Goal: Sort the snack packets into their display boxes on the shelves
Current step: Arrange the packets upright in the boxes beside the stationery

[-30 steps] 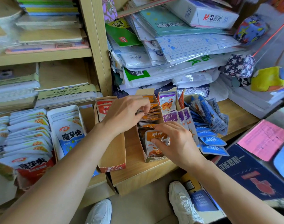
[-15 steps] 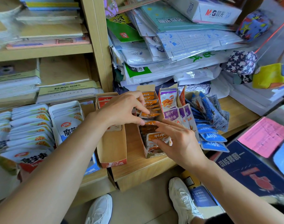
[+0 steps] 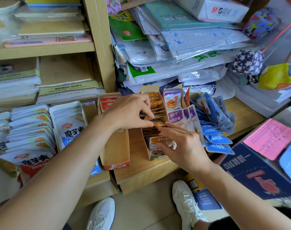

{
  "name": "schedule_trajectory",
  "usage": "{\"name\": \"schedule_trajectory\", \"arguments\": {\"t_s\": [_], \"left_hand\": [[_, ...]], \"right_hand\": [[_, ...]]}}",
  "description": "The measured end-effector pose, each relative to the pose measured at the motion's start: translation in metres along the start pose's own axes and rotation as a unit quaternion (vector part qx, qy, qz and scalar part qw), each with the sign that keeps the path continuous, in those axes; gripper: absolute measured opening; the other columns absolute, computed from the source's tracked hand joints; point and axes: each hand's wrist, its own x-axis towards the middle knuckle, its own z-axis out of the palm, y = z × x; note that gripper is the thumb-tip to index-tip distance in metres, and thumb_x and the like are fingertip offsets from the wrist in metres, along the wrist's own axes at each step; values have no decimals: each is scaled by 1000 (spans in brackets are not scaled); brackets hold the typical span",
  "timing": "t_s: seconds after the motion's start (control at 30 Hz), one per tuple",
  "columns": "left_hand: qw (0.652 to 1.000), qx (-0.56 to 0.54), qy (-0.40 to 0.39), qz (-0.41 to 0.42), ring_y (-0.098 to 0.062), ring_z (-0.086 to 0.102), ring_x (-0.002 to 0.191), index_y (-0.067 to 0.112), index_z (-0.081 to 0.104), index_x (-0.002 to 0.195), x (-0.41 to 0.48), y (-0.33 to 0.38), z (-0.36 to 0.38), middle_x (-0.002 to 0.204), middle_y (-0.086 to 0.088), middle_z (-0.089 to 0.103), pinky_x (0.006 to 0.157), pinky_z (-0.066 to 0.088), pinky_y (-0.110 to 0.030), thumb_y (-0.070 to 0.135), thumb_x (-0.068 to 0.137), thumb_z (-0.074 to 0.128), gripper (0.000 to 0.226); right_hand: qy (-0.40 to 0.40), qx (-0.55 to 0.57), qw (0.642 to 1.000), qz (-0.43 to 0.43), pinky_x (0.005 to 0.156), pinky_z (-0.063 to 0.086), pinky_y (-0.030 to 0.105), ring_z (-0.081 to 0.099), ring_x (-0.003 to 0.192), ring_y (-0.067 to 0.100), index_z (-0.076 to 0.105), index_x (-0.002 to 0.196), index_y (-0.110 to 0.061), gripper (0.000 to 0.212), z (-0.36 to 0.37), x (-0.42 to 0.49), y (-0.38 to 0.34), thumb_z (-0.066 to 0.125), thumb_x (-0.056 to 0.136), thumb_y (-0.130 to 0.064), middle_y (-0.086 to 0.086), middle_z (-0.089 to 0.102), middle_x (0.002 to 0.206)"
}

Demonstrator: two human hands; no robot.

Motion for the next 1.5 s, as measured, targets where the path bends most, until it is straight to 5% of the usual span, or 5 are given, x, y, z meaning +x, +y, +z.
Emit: {"name": "schedule_trajectory", "arguments": {"t_s": [0.47,0.77,0.93,1.37,1.5], "left_hand": [[990,42,122,58,-16,71,88,20,82,96,-1,-7,11,97,2,78,80,60,-40,24,87,78,11],[964,-128,208,-101,4,64,71,16,80,96,10,-6,1,80,9,71,72,55,-15,16,88,77,9],[965,-89,221,-113,-9,68,73,17,77,98,9,2,12,86,1,76,74,61,-31,15,85,80,13],[968,-134,205,-59,-7,64,84,18,79,97,-13,-9,18,97,5,69,68,58,-21,9,83,80,16],[973,-84,210,-39,-5,60,80,17,77,95,-22,-7,16,94,7,65,67,47,-10,12,85,78,11]], "right_hand": [[-48,2,998,32,100,52,33,60,120,17,70,118,-10,38,-5,11,3,81,83,-22,1,70,122],[-50,24,998,42,93,52,28,62,111,13,69,119,-14,39,-7,18,7,81,83,-20,-3,70,119],[-52,20,997,55,101,48,28,58,121,14,63,131,-15,49,-5,19,8,78,85,-20,-2,65,129],[-106,3,991,82,125,12,42,5,155,17,7,161,-20,88,11,14,9,65,95,-31,-4,20,165],[-61,-3,995,76,114,30,30,38,141,16,28,157,-19,77,6,16,11,67,93,-34,-3,47,151]]}}
